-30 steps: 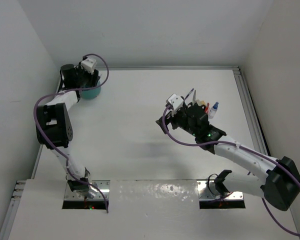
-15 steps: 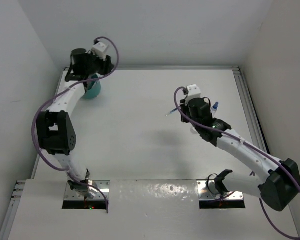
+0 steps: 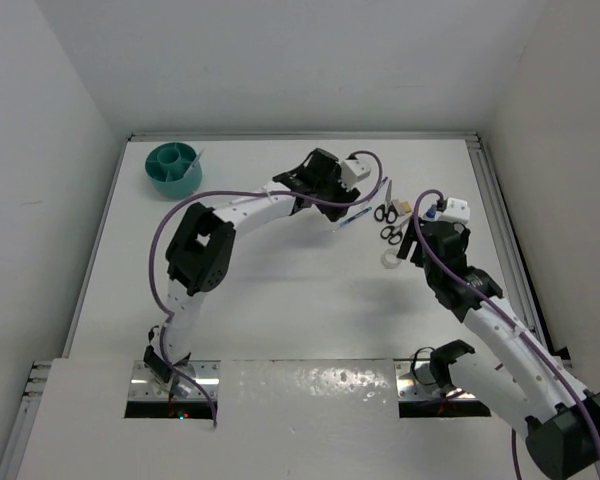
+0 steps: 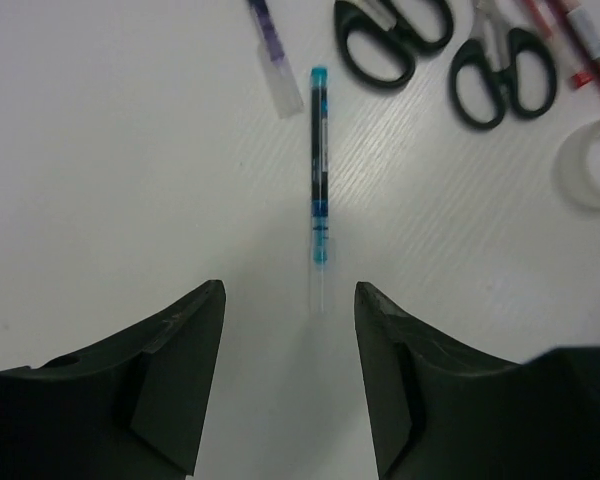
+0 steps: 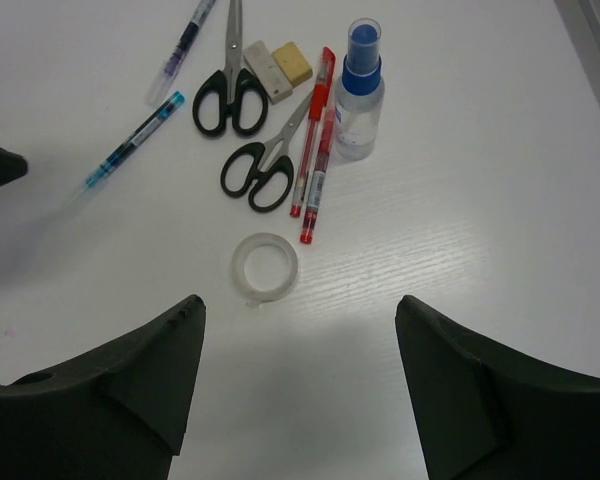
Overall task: Sort the stationery into containers
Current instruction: Pick up the pen from the center of the board.
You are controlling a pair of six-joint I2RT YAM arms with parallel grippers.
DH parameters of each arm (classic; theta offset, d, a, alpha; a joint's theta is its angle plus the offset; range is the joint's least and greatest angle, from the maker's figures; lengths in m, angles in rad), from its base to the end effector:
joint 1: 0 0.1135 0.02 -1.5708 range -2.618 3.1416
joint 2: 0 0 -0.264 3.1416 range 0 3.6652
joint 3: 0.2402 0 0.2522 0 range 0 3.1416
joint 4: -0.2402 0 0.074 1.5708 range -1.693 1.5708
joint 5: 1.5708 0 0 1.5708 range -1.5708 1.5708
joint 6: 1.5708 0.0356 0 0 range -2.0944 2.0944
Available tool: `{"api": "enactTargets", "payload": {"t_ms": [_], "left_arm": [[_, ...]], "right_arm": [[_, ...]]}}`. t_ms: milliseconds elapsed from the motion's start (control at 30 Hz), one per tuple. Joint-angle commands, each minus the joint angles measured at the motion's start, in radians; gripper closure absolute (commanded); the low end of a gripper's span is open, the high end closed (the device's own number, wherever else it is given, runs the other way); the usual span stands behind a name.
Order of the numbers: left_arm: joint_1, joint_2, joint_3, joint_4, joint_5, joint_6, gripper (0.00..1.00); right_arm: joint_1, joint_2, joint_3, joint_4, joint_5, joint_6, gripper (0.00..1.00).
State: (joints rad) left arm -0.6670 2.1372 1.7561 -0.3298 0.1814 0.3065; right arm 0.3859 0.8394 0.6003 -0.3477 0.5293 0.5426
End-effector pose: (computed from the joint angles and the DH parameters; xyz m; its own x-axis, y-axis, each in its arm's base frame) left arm 0.3841 -0.3106 0.2297 -0.2728 0.5925 -0.7580 0.8372 0.5343 0.1164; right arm 0.1764 0.0523 0.2523 -0.4059 0.3162 -0.8575 0.3203 0.9280 0.1906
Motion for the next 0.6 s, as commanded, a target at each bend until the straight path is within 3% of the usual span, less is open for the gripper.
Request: {"api": "enactTargets", "payload": {"t_ms": [0, 333, 567], "left_arm": [[0.014, 0.035, 0.051, -0.013, -0.063, -0.044, 0.47], [-0.046, 0.144, 0.048, 0.048, -0.007, -0.023, 0.46], [-0.052, 0.194, 0.020, 0.048, -0.083, -0.038, 0.53]], "right_arm": [[-0.015, -0.040, -0.033, 0.012, -0.067, -0.012, 0.25], [-0.021, -0.002, -0.020, 0.013, -0.141, -0.073, 0.25], [-0.022, -0.008, -0.022, 0.019, -0.138, -0.055, 0.25]]}}
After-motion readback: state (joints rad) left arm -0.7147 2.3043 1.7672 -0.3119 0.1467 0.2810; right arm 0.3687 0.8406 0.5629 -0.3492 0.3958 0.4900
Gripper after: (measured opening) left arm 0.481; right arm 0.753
